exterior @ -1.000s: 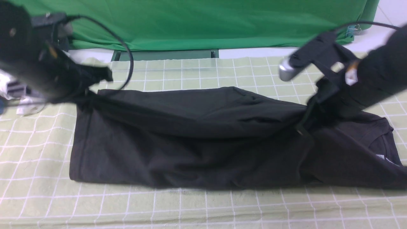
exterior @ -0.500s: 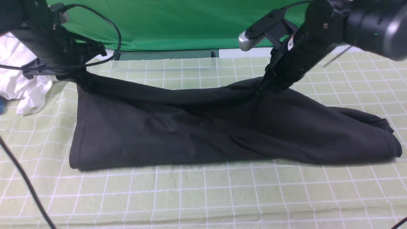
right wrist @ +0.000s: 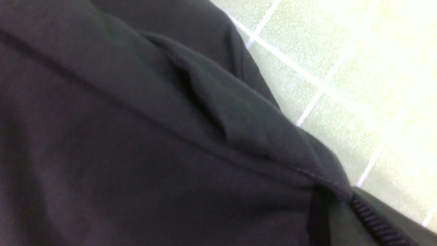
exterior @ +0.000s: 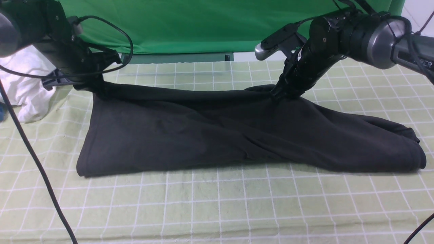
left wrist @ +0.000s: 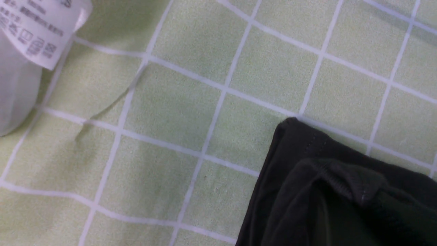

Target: Fold a long-sleeved shirt over a green coffee tablecloth.

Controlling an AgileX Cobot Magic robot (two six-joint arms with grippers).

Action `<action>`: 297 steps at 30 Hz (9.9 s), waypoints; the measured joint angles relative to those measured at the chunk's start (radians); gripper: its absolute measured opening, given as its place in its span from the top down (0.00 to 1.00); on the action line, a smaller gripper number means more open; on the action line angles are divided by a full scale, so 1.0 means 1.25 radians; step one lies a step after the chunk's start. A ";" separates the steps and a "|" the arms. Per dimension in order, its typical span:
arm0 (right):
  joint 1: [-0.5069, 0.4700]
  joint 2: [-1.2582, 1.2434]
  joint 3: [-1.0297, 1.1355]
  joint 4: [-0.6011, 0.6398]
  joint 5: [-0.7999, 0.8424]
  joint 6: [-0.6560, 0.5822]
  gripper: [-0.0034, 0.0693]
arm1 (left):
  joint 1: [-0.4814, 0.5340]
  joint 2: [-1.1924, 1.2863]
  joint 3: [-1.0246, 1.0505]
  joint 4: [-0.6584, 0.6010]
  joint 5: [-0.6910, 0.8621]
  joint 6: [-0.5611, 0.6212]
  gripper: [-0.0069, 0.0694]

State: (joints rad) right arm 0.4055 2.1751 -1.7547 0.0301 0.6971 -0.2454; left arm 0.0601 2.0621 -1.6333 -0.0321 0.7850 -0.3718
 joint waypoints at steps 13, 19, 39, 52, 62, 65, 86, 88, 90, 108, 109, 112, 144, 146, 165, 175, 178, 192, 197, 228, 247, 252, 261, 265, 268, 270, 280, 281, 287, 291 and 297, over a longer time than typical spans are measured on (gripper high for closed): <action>-0.001 -0.017 -0.049 -0.024 0.082 0.036 0.58 | 0.007 0.006 -0.110 0.039 0.131 -0.001 0.46; -0.005 -0.094 -0.078 -0.054 0.214 0.037 0.74 | 0.002 -0.018 -0.211 0.021 0.273 0.100 0.57; -0.286 -0.197 0.141 0.040 0.383 0.022 0.90 | -0.242 -0.196 0.258 -0.015 0.114 0.220 0.90; -0.330 -0.135 0.232 0.082 0.231 0.022 0.48 | -0.237 -0.195 0.394 0.097 0.017 0.130 0.89; -0.330 -0.105 0.226 0.086 0.227 0.002 0.90 | -0.237 -0.195 0.395 0.094 0.017 0.130 0.89; -0.331 -0.112 0.210 0.082 0.232 0.000 0.92 | -0.236 -0.195 0.395 0.093 0.017 0.129 0.89; -0.341 -0.094 0.158 -0.052 0.154 0.049 0.72 | -0.236 -0.195 0.395 0.090 0.020 0.149 0.89; -0.342 -0.101 0.157 -0.080 0.150 0.092 0.56 | -0.236 -0.196 0.395 0.089 0.032 0.154 0.89; -0.342 -0.111 0.150 -0.090 0.168 0.107 0.49 | -0.236 -0.202 0.395 0.085 0.040 0.154 0.89; -0.342 -0.347 0.096 -0.011 0.309 0.082 0.96 | -0.197 -0.278 0.192 0.078 0.066 0.098 0.89; -0.342 -0.351 0.096 -0.005 0.314 0.077 0.96 | -0.191 -0.251 0.159 0.055 0.072 0.121 0.89; -0.342 -0.353 0.096 0.011 0.320 0.066 0.96 | -0.187 -0.184 0.089 -0.002 0.081 0.182 0.89; -0.415 -0.317 0.149 0.027 0.373 0.089 0.49 | -0.114 -0.063 -0.196 -0.025 0.213 0.200 0.89; -0.430 -0.284 0.153 0.024 0.368 0.099 0.36 | -0.114 -0.165 -0.085 -0.033 0.169 0.200 0.89; -0.431 -0.032 0.154 0.069 0.294 0.106 0.16 | -0.114 -0.605 0.581 -0.065 -0.100 0.200 0.89; -0.401 -0.029 0.152 0.079 0.284 0.043 0.79 | -0.114 -0.632 0.583 -0.065 -0.108 0.201 0.89; -0.405 -0.037 0.152 0.064 0.279 0.044 0.87 | -0.114 -0.633 0.583 -0.065 -0.101 0.201 0.89; -0.476 -0.211 0.154 0.034 0.281 0.094 0.87 | -0.114 -0.699 0.583 -0.059 -0.072 0.201 0.89; -0.407 -0.269 0.154 0.140 0.293 0.104 0.87 | -0.114 -0.714 0.583 -0.059 -0.069 0.201 0.89; 0.247 0.038 -0.254 0.429 0.185 0.182 0.88 | -0.114 -0.895 0.583 -0.100 0.048 0.196 0.89; 0.295 0.153 -0.338 0.521 0.119 0.164 0.24 | -0.114 -0.903 0.583 -0.100 0.072 0.194 0.89; 0.274 0.153 -0.431 0.494 0.267 0.098 0.27 | -0.114 -0.903 0.583 -0.097 0.080 0.194 0.89; 0.174 0.088 -0.551 0.307 0.409 0.090 0.92 | -0.114 -0.903 0.583 -0.097 0.130 0.194 0.89; 0.144 0.029 -0.545 0.235 0.412 0.087 0.94 | -0.114 -0.909 0.584 -0.099 0.152 0.195 0.89; 0.107 -0.059 -0.485 0.172 0.412 0.085 0.94 | -0.114 -0.939 0.584 -0.098 0.166 0.195 0.89; 0.084 -0.129 -0.418 0.158 0.412 0.077 0.94 | -0.114 -0.967 0.584 -0.098 0.168 0.195 0.89; -0.018 -0.543 0.041 0.146 0.322 0.026 0.95 | -0.114 -1.114 0.622 -0.100 0.178 0.195 0.89; -0.029 -0.602 0.121 0.145 0.284 0.024 0.95 | -0.114 -1.133 0.638 -0.100 0.178 0.194 0.89; -0.044 -0.893 0.451 0.143 0.083 0.022 0.95 | -0.114 -1.209 0.727 -0.100 0.143 0.178 0.89; -0.045 -1.114 0.667 0.143 -0.119 0.021 0.95 | -0.114 -1.222 0.768 -0.103 0.085 0.176 0.89; -0.045 -1.468 0.915 0.142 -0.369 0.021 0.95 | -0.114 -1.222 0.800 -0.126 -0.021 0.176 0.89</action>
State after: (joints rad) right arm 0.3488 0.3397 -0.6108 0.2075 0.2354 -0.2187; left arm -0.0820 0.5343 -0.6339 -0.1899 0.7593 -0.1521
